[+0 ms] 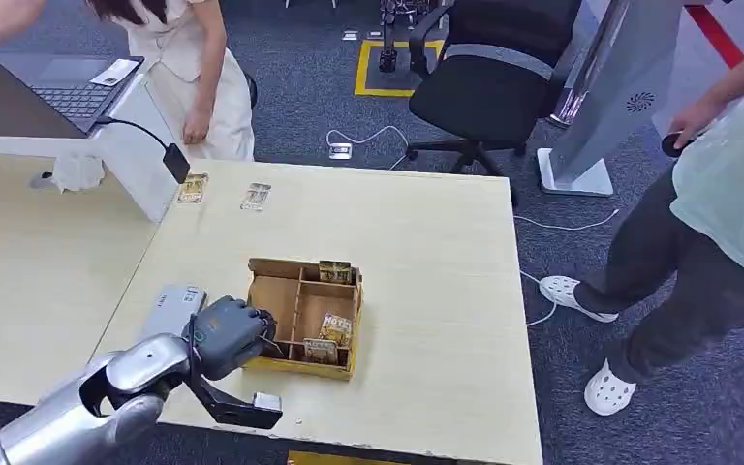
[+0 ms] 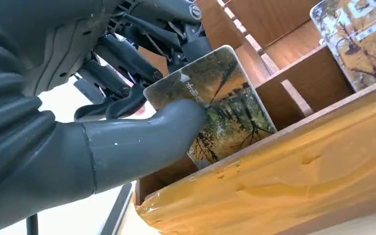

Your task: Pass the card to the sensor for recognition and then transmit it.

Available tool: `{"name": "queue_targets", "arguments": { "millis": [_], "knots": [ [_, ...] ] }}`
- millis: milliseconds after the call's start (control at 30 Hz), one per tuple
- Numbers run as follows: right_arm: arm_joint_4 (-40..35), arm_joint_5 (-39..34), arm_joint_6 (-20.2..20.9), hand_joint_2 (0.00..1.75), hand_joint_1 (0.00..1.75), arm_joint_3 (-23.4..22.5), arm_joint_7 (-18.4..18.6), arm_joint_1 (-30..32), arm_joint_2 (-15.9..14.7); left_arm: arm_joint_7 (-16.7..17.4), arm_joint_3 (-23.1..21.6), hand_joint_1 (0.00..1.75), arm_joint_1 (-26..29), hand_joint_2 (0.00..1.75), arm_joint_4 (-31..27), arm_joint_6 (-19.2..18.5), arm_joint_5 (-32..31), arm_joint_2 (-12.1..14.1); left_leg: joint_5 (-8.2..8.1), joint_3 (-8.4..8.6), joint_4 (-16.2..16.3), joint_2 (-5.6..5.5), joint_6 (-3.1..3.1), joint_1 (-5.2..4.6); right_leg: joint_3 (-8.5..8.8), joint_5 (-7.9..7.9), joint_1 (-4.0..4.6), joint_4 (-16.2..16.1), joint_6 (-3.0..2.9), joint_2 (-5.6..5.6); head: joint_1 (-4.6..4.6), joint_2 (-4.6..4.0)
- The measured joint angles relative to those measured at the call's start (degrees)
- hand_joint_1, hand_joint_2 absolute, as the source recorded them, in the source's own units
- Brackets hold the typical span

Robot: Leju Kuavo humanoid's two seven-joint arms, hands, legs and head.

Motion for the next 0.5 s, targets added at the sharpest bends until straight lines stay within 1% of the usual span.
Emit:
{"name": "queue_targets", "arguments": {
  "millis": [500],
  "knots": [
    [-0.28, 2.33, 1.51, 0.0, 0.0, -3.28, 0.02, 1.13, 0.76, 0.0, 2.05, 1.75, 0.16, 1.75, 0.0, 0.48, 1.03, 0.9, 0.0, -0.01, 0.0, -0.01, 0.0, 0.0, 0.0, 0.0, 0.01, 0.0, 0.0, -0.01, 0.0, 0.0]
  ]
}}
